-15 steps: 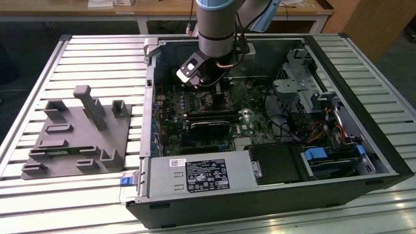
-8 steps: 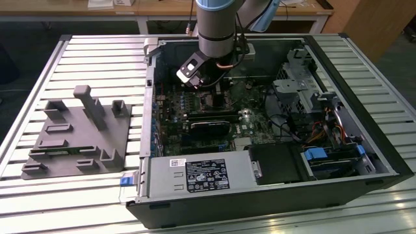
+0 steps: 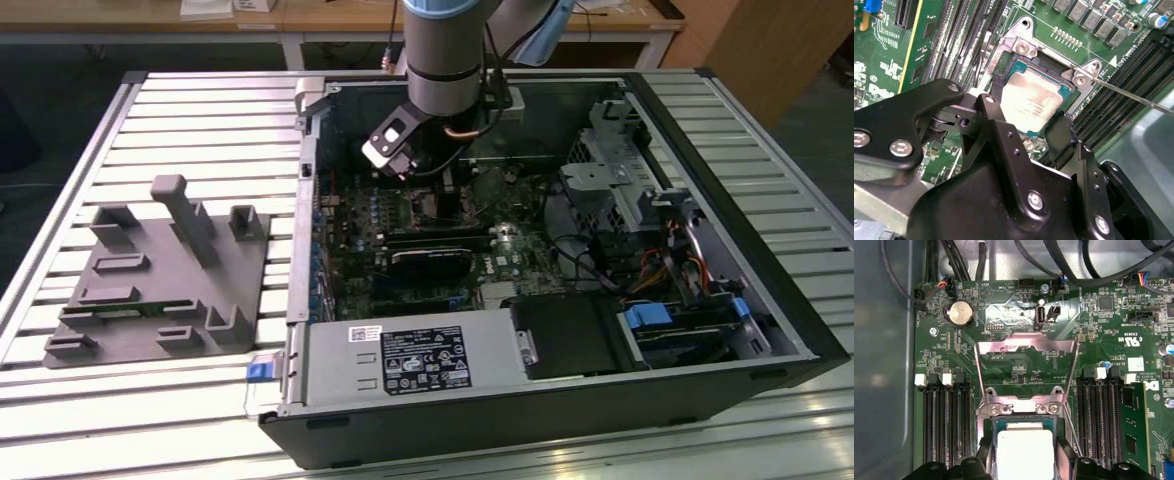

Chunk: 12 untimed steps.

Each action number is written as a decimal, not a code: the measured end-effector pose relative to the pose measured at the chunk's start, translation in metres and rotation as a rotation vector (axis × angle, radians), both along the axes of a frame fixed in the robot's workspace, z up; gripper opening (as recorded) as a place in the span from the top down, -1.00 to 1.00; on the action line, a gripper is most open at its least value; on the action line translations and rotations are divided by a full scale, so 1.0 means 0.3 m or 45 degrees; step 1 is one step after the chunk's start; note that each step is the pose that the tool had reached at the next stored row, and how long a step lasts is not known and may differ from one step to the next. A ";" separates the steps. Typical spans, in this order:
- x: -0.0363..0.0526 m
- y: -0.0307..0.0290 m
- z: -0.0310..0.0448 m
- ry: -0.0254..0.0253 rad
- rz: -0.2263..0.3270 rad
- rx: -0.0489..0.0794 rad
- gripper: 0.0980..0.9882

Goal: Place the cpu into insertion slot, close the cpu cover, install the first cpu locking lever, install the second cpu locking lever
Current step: 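Place the cpu into insertion slot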

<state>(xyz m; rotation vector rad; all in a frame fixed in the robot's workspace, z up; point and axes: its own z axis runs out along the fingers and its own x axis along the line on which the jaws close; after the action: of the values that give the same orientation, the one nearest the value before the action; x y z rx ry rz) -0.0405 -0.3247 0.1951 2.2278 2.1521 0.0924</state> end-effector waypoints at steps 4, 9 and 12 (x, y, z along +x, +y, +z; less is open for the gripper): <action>0.000 0.000 0.020 0.0000 0.000 0.000 -0.15; 0.000 0.000 0.044 0.0000 0.000 0.000 -0.15; 0.000 0.000 0.058 0.0000 0.000 0.000 -0.15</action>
<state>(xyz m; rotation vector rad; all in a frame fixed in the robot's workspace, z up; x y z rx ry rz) -0.0405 -0.3247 0.2124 2.2278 2.1521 0.0924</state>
